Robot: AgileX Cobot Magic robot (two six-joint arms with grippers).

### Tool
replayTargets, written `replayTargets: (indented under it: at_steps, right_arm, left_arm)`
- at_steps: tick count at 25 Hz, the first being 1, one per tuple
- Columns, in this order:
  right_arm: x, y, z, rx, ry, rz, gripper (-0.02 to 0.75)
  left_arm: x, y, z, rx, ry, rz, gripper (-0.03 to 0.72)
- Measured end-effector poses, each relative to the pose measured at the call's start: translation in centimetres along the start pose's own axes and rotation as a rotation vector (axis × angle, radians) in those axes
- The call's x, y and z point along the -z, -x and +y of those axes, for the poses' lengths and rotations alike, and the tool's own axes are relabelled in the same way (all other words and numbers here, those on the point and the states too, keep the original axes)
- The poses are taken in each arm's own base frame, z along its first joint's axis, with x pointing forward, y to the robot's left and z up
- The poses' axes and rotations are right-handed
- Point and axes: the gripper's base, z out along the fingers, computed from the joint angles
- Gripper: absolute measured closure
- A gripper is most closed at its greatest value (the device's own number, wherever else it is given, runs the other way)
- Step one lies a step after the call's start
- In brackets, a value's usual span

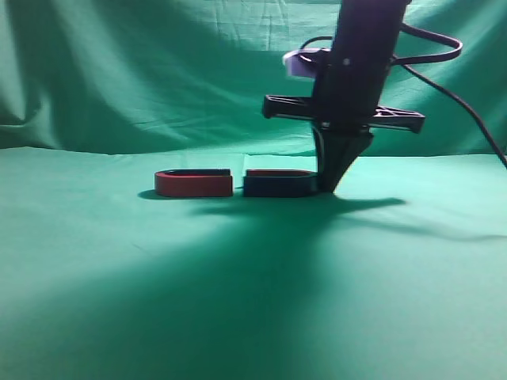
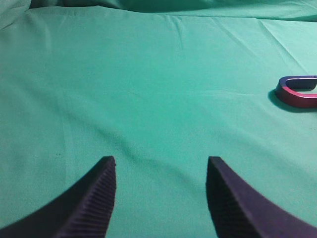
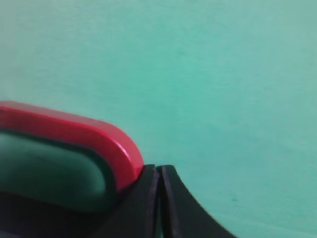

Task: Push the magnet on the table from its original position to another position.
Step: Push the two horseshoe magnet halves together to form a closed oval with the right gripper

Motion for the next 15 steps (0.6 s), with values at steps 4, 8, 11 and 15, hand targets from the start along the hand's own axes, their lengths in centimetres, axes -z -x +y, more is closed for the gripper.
replayTargets:
  at_steps: [4,8,11,15]
  right_arm:
    - [-0.1,-0.1,1.5,0.027,0.018,-0.024,0.738]
    - [-0.2,0.0,1.7,0.025,0.016,-0.025,0.738]
    - [0.6,0.6,1.7,0.030,-0.002,-0.010,0.738]
    - [3.3,2.1,2.1,0.049,-0.024,0.014,0.738]
  left_arm:
    - [0.0,0.0,0.0,0.000,0.000,0.000,0.316]
    - [0.0,0.0,0.0,0.000,0.000,0.000,0.316]
    - [0.0,0.0,0.0,0.000,0.000,0.000,0.316]
    - [0.0,0.0,0.0,0.000,0.000,0.000,0.316]
